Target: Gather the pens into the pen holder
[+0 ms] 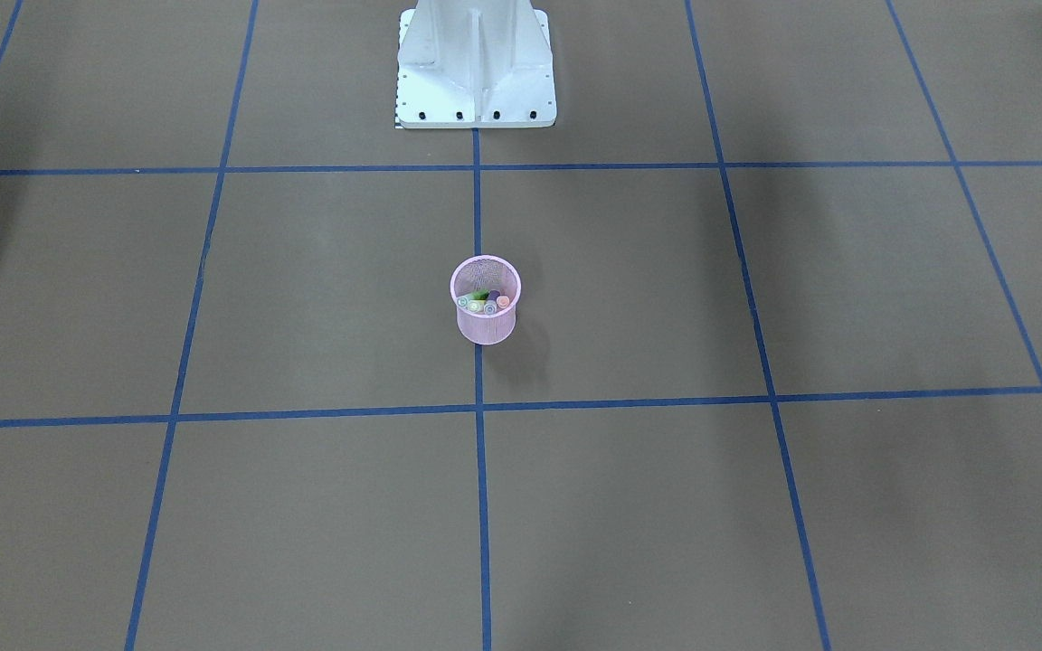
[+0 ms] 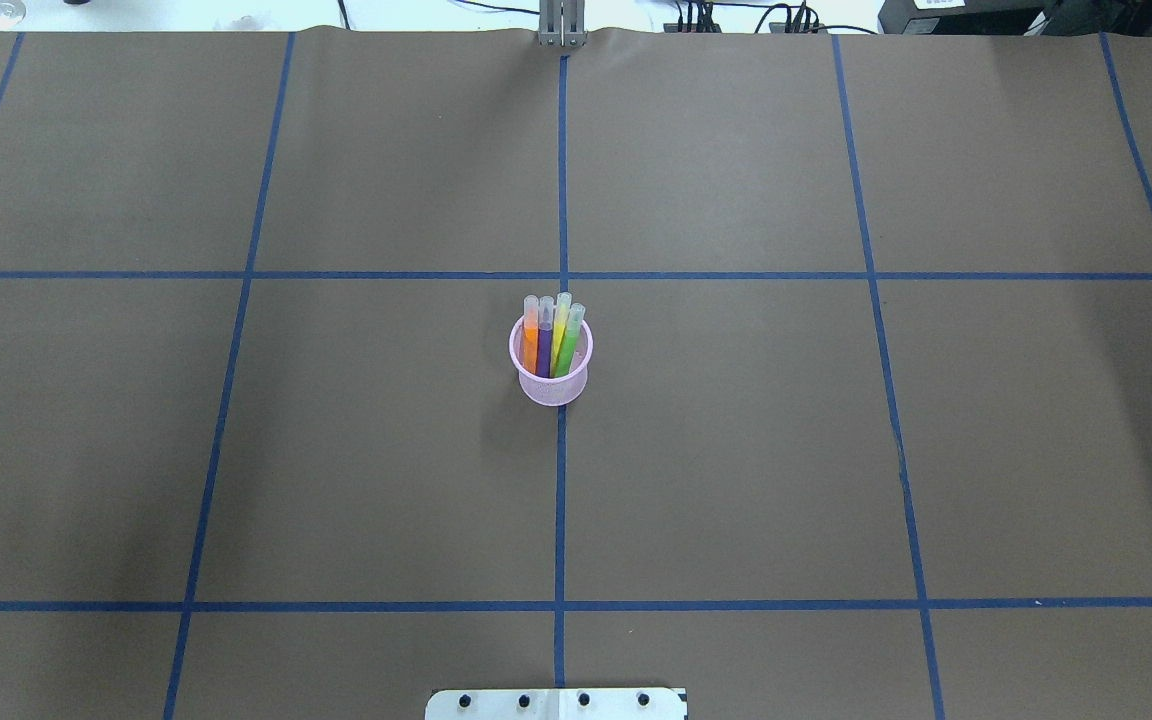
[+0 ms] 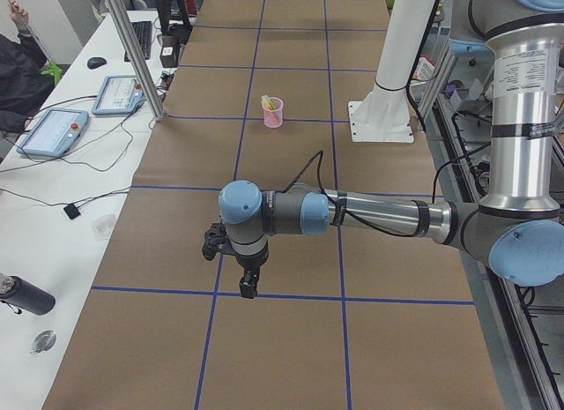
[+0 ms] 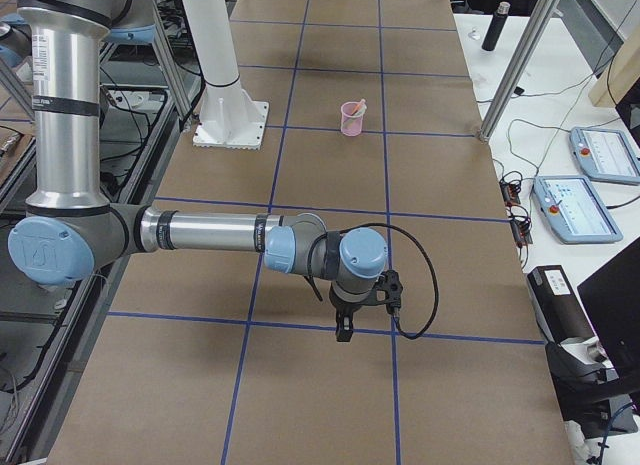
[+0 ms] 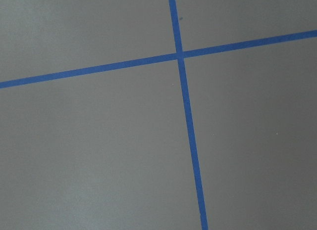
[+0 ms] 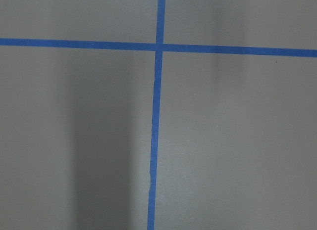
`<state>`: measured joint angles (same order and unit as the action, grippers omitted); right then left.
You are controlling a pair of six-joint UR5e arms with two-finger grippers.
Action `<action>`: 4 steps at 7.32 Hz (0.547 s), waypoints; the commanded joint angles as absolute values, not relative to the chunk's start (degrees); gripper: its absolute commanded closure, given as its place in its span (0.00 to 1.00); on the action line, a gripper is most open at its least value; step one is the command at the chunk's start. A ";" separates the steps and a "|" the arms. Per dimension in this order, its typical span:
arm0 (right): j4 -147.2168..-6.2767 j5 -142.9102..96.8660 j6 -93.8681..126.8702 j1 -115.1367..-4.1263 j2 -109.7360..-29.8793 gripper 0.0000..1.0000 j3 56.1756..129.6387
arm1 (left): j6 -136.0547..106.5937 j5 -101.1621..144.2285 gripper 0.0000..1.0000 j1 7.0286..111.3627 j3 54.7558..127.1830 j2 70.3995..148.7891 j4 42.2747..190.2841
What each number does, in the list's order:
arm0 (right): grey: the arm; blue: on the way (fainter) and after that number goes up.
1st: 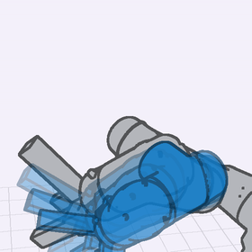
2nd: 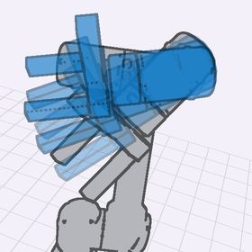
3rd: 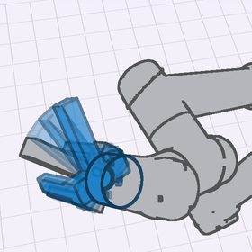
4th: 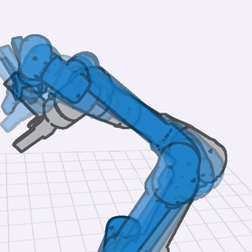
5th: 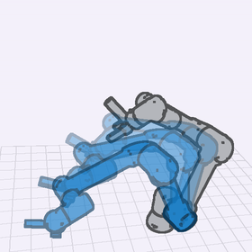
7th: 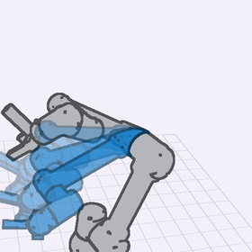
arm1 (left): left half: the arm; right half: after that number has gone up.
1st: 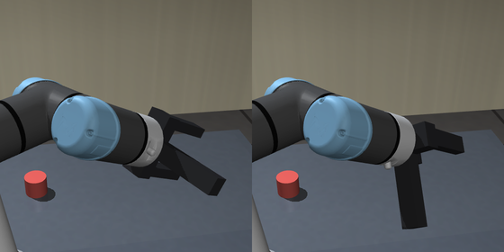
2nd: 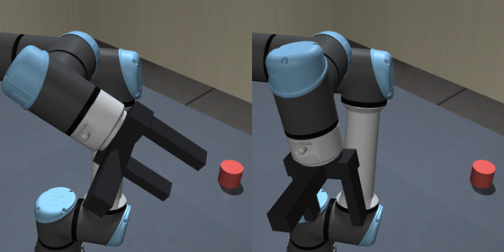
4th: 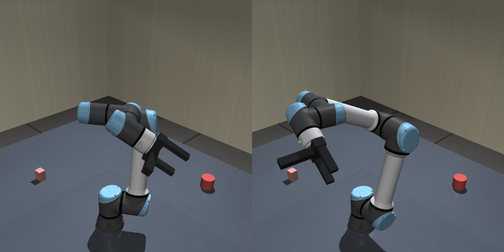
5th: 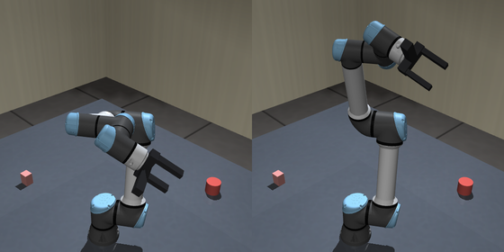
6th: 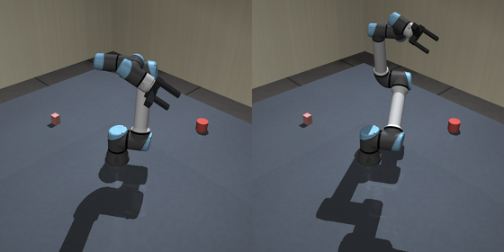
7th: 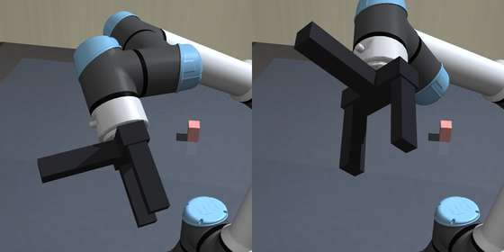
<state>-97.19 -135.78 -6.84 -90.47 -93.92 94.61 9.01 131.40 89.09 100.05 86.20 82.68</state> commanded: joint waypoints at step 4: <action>-97.12 -136.23 -6.94 -90.53 -94.04 0.00 94.22 | 9.05 131.40 0.00 89.03 99.58 86.48 82.79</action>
